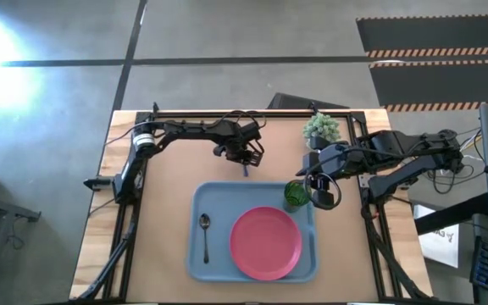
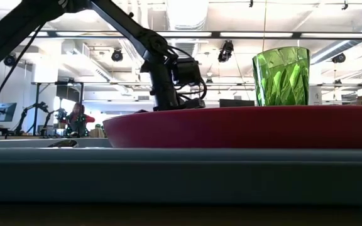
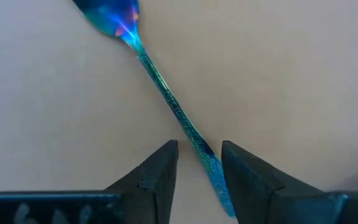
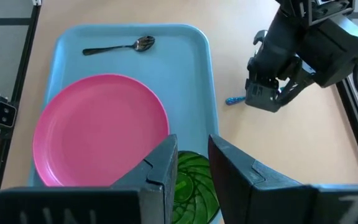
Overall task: Pick and place plate/cup/fork/spoon on tray
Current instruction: Put the blue fork on the blue tray to the left of the pink plate
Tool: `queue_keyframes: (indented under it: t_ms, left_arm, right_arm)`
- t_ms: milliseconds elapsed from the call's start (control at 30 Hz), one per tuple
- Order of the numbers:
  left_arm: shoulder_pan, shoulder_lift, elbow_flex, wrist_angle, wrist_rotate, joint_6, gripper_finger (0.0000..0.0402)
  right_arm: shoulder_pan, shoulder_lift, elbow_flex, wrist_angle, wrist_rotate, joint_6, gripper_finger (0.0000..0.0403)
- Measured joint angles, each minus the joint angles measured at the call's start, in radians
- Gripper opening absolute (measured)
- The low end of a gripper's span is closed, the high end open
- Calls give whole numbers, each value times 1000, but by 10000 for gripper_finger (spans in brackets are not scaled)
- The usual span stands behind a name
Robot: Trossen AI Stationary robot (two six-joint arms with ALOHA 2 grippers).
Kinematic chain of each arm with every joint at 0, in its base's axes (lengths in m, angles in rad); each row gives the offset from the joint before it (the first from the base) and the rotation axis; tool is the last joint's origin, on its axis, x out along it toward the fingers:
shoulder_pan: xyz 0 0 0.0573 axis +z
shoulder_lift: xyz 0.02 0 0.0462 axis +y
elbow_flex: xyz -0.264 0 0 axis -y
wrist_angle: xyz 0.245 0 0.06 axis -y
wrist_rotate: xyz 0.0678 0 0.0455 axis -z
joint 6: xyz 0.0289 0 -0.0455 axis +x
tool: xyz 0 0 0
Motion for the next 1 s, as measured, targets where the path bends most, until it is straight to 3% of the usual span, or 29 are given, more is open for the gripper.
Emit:
queue_keyframes:
  t_ms: [400, 800, 1000]
  left_arm:
    - [-5, 3, -76, 87, 27, 5, 9]
    - [-7, -3, -93, 68, 60, 94, 1]
    - [-7, -93, -91, 43, -49, 118, 0]
  right_arm:
    - [0, 0, 0, -1, 0, 1, 79]
    - [0, 0, 0, -2, 0, 12, 79]
    - [0, 0, 0, -2, 0, 11, 79]
